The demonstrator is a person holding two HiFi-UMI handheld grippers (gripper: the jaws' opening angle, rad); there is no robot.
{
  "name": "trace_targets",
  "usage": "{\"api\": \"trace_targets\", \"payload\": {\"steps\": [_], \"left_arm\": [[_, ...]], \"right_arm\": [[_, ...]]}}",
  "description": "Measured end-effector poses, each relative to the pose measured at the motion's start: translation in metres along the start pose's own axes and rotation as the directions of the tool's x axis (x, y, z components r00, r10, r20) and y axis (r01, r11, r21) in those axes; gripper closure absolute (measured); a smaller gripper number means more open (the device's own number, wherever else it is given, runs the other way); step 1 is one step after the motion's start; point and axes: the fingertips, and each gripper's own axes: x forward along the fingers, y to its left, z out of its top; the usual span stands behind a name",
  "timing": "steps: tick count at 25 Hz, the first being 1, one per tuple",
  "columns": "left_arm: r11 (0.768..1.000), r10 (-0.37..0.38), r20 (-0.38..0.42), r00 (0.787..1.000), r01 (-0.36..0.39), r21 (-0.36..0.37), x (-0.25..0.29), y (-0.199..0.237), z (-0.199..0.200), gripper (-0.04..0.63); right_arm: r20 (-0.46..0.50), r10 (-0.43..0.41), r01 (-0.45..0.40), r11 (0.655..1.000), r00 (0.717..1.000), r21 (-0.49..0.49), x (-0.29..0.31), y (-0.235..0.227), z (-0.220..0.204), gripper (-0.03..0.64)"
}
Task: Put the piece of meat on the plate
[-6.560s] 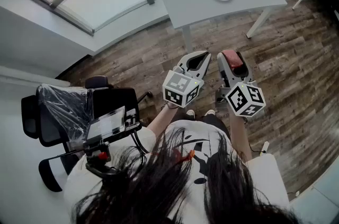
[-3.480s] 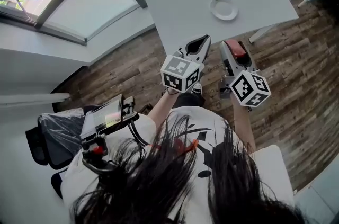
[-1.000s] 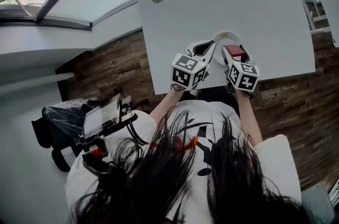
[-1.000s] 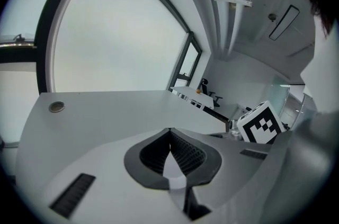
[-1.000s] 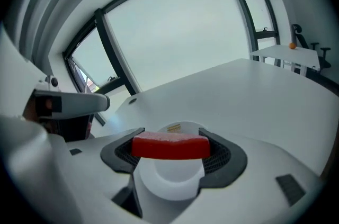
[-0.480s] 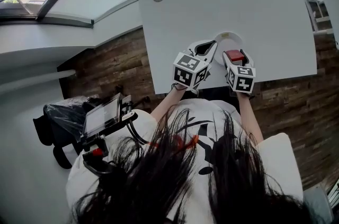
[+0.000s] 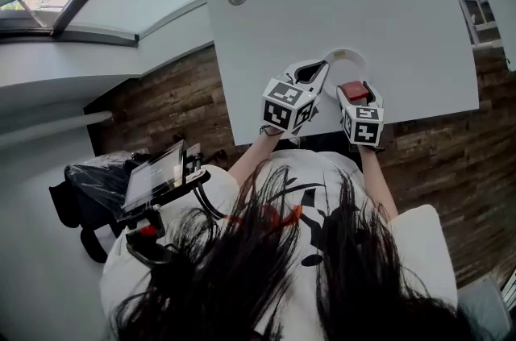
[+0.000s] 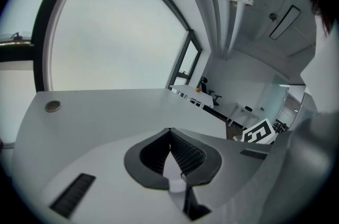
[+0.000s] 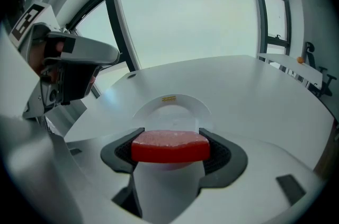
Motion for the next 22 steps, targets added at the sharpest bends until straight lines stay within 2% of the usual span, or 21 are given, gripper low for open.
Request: {"api": "trace_targets", "payload": {"steps": [5, 10, 22], "left_arm": [[1.0, -0.024, -0.004, 1.0, 0.024, 0.005, 0.006, -0.008, 0.002, 0.589], [0.999, -0.041, -0.01, 0.999, 0.041, 0.019, 0.009, -0.014, 0.002, 0.589], [0.999, -0.041, -0.014, 0.999, 0.041, 0.025, 0.005, -0.013, -0.003, 0.59]], "right_arm": [[-0.01, -0.017, 0.016, 0.998, 1.0, -0.063, 0.001, -0.002, -0.001, 0.287], [-0.046, -0.021, 0.012, 0.983, 0.999, -0.184, 0.004, -0.001, -0.007, 0.287], [-0.058, -0.022, 0.012, 0.986, 0.998, -0.168, 0.013, -0.003, -0.005, 0.287]]}}
